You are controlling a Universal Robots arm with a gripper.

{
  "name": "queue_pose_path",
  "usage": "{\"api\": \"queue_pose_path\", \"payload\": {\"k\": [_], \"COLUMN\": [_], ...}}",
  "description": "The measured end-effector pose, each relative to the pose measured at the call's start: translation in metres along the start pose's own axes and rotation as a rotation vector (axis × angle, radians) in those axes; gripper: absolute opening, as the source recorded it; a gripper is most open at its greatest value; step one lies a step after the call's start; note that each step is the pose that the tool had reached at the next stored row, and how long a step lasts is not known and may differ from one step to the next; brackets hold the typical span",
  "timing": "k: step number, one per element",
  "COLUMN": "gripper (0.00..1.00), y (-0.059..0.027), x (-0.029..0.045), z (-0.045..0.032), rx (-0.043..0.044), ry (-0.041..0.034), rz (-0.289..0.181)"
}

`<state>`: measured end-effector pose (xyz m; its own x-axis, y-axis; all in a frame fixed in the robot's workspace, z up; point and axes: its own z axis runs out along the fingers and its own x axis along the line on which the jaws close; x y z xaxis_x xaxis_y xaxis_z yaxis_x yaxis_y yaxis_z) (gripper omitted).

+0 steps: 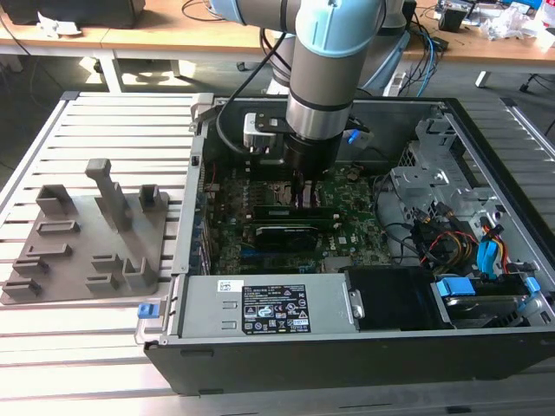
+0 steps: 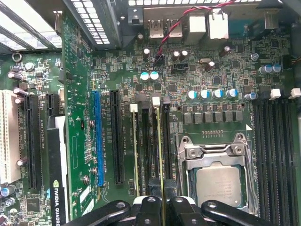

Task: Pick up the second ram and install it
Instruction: 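Insert the second ram into the second slot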

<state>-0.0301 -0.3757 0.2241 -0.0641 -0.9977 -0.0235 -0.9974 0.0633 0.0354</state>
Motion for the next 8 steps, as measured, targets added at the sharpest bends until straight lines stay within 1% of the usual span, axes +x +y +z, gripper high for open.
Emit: {"api": "queue_pose_path", "payload": {"k": [3,4,5,6,8], "gripper": [0.14,0.14,0.14,0.14,0.14], "y": [-0.0001,-0.0001,-0.0001,0.0,0.0], "x": [0.0002,0.0002,0.0002,0.0001,0.0], "z": [0.0037,0.0039,0.004,0.0014,0.0008], "rx": [-0.0001,-0.0002,-0.0001,-0.0002,0.0], "ry": [0.0003,0.0005,0.0003,0.0001,-0.0001], "rz": [0.0,0.0,0.0,0.0,0.0]}}
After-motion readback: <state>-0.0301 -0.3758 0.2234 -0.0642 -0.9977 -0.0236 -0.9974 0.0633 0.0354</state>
